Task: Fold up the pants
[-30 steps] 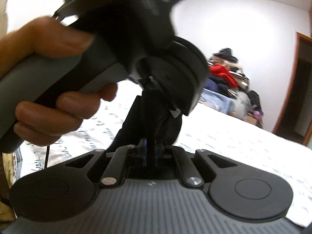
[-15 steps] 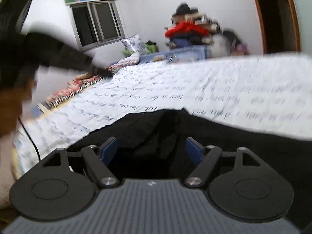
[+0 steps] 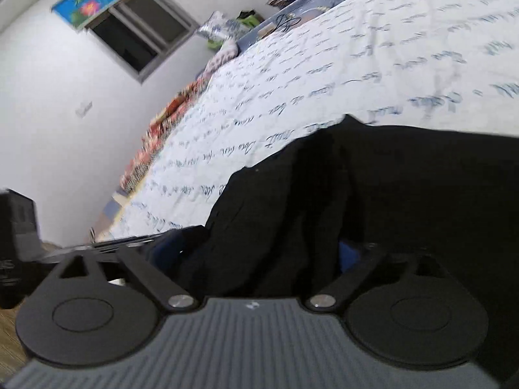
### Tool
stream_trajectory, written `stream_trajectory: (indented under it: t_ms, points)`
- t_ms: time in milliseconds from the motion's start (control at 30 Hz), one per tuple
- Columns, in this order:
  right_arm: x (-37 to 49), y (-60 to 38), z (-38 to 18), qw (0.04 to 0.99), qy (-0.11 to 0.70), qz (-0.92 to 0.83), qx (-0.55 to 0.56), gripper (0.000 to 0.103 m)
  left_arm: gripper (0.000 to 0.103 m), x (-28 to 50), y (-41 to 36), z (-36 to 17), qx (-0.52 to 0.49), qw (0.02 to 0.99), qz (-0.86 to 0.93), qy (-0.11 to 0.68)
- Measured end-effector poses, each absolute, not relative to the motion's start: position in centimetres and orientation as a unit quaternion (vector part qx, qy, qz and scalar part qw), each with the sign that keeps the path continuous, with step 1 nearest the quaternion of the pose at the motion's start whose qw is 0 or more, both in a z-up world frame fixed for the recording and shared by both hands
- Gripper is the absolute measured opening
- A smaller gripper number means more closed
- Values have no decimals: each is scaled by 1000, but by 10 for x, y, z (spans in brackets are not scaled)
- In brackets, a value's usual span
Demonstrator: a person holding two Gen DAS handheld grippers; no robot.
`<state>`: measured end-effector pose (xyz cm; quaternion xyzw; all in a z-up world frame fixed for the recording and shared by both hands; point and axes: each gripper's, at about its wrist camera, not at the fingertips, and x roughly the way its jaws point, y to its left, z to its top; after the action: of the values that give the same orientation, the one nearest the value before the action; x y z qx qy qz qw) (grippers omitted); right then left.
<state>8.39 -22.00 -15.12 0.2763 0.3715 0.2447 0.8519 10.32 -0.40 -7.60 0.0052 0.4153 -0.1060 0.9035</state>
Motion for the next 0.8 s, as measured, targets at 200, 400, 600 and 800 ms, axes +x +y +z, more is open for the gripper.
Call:
stream_trajectory:
  t_ms: [200,400,600,800]
  points:
    - [57,-228,-126,868,329,247,278,16,6,93,1,-50,-19,911,-116,396]
    - [2,-293,-72,891,252,232,299,15,6,83,-31,-29,-4,912,-165,377]
    - [-63,-384,-70,908,234,135,320,15,7,79,-76,-52,40,893,-203,400]
    - [-87,-442,-118,908,302,-37,290,29,7,76,-108,-64,66,882,-228,408]
